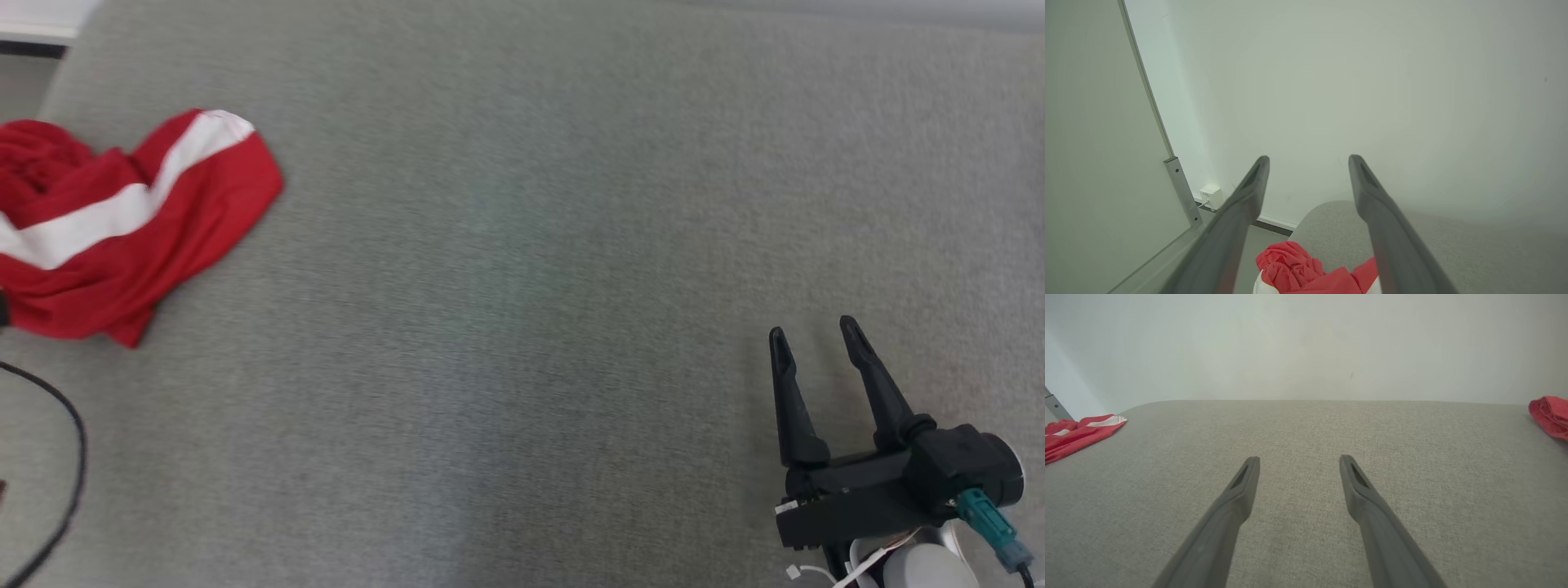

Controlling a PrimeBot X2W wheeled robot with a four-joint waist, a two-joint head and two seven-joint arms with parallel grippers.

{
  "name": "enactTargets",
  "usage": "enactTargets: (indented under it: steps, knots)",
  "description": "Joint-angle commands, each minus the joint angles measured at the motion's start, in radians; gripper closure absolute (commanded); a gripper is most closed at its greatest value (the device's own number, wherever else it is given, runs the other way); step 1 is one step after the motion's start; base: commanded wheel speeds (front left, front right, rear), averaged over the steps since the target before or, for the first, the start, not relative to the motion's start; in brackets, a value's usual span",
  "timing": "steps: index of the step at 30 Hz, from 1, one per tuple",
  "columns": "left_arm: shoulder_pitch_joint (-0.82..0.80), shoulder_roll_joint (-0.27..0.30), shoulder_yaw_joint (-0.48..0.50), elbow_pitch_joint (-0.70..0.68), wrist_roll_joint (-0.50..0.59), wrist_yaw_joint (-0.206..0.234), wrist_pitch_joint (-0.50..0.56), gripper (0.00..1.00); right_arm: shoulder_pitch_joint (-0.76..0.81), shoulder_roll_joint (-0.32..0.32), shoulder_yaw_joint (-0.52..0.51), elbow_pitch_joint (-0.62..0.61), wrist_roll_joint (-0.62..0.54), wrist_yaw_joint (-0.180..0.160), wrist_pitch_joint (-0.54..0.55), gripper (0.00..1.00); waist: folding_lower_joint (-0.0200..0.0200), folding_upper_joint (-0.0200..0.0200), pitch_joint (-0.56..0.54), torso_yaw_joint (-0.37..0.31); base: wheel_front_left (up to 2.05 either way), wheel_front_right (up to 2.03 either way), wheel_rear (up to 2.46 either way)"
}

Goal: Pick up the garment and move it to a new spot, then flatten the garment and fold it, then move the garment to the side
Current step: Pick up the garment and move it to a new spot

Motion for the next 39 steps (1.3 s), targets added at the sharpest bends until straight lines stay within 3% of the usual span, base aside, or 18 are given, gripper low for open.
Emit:
enactTargets:
  steps: [1, 18, 28, 36, 37, 38, 39]
  knots:
    - [-0.024, 0.014, 0.008, 0.016, -0.011, 0.001, 0.008, 0.00, -0.015, -0.008, -0.002, -0.005, -0.006, -0.002, -0.002, 0.00, -0.0003, -0.0002, 0.108, -0.103, 0.00, 0.00, 0.00]
    - [-0.175, 0.120, 0.029, 0.361, -0.046, -0.004, 0.117, 0.00, -0.027, -0.033, -0.030, -0.094, -0.024, -0.002, 0.022, 0.00, -0.0003, -0.0002, 0.185, -0.163, 0.00, 0.00, 0.00]
    - [-0.219, 0.118, 0.006, 0.565, -0.094, -0.039, 0.270, 0.00, -0.016, -0.037, -0.038, -0.139, -0.033, -0.002, 0.045, 0.00, -0.0003, -0.0002, 0.192, -0.165, 0.00, 0.00, 0.00]
    - [-0.239, 0.091, -0.009, 0.682, -0.122, -0.042, 0.352, 0.00, -0.011, -0.043, -0.038, -0.162, -0.036, -0.002, 0.061, 0.00, -0.0003, -0.0002, 0.192, -0.164, 0.00, 0.00, 0.00]
    - [-0.237, 0.088, -0.016, 0.694, -0.118, -0.038, 0.356, 0.10, -0.011, -0.043, -0.037, -0.164, -0.037, -0.002, 0.063, 0.00, -0.0003, -0.0002, 0.192, -0.164, 0.00, 0.00, 0.00]
    - [-0.239, 0.085, -0.021, 0.702, -0.114, -0.042, 0.354, 1.00, -0.011, -0.043, -0.037, -0.166, -0.036, -0.002, 0.065, 0.00, -0.0003, -0.0002, 0.191, -0.163, 0.00, 0.00, 0.00]
    - [-0.239, 0.085, -0.021, 0.702, -0.114, -0.042, 0.354, 1.00, -0.011, -0.043, -0.037, -0.166, -0.036, -0.002, 0.065, 0.00, -0.0003, -0.0002, 0.191, -0.163, 0.00, 0.00, 0.00]
